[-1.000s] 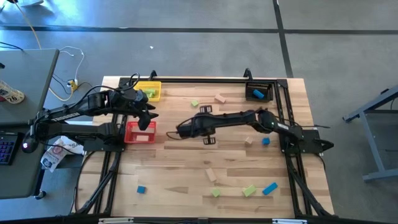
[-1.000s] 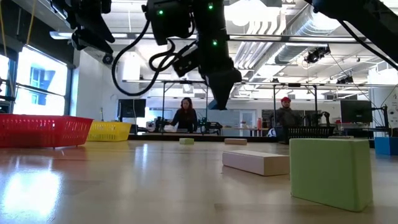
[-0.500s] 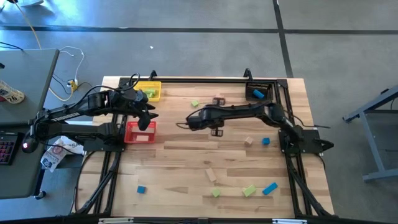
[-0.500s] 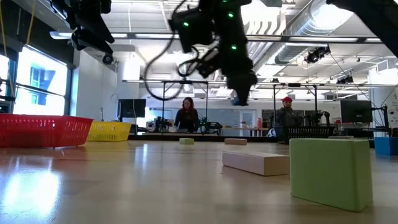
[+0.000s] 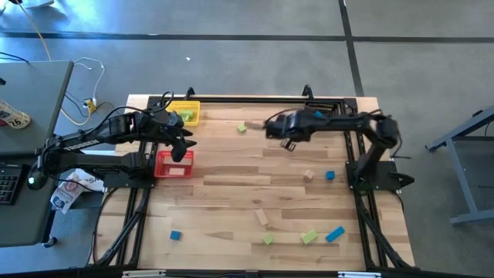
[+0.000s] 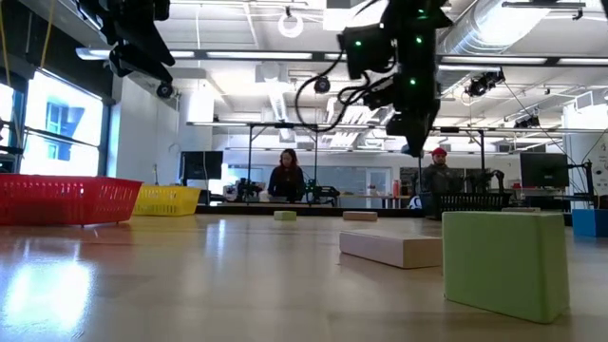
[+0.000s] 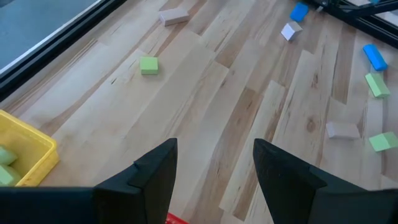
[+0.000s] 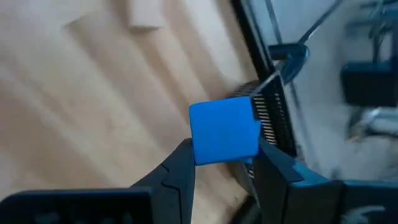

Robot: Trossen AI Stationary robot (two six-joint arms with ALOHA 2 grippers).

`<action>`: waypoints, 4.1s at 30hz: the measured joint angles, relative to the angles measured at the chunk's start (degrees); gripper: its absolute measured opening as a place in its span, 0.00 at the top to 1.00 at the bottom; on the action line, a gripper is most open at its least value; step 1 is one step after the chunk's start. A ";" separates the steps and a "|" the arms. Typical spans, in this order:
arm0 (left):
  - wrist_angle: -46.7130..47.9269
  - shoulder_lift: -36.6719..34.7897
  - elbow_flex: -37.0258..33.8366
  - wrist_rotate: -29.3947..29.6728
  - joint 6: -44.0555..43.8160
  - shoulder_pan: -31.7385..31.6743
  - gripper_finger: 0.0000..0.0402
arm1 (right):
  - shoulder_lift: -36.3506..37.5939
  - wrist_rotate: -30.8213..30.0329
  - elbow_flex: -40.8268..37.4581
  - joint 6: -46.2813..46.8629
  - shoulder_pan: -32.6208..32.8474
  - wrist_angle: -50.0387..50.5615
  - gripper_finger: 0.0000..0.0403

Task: Sort & place blocks by color
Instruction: Put the blue block into the black bin, then put the brown block into the red bin

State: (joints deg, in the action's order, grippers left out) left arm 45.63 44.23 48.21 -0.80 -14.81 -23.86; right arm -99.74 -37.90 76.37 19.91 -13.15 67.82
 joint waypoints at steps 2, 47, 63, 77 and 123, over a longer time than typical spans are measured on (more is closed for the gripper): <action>0.02 0.00 0.00 0.00 -0.04 0.02 0.51 | 2.94 0.05 -3.44 1.10 -2.58 -3.45 0.75; 0.00 0.00 0.00 -0.04 -1.18 4.92 0.51 | 12.73 17.09 -21.41 2.61 -29.34 -30.13 0.50; 0.00 0.01 0.00 1.74 -1.11 10.10 0.51 | 12.66 27.72 -21.41 -7.67 -22.71 -57.96 0.50; -0.03 0.01 0.00 3.61 -1.17 10.49 0.51 | 5.53 36.51 -21.39 -12.52 -22.69 -64.17 0.50; -0.42 0.30 -0.02 3.75 -1.53 10.51 0.51 | -15.05 31.92 -4.09 -17.17 -18.40 -37.57 0.66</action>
State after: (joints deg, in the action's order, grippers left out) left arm 45.20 44.53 48.18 2.95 -16.34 -13.34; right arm -114.78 -5.98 72.28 2.74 -31.55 30.25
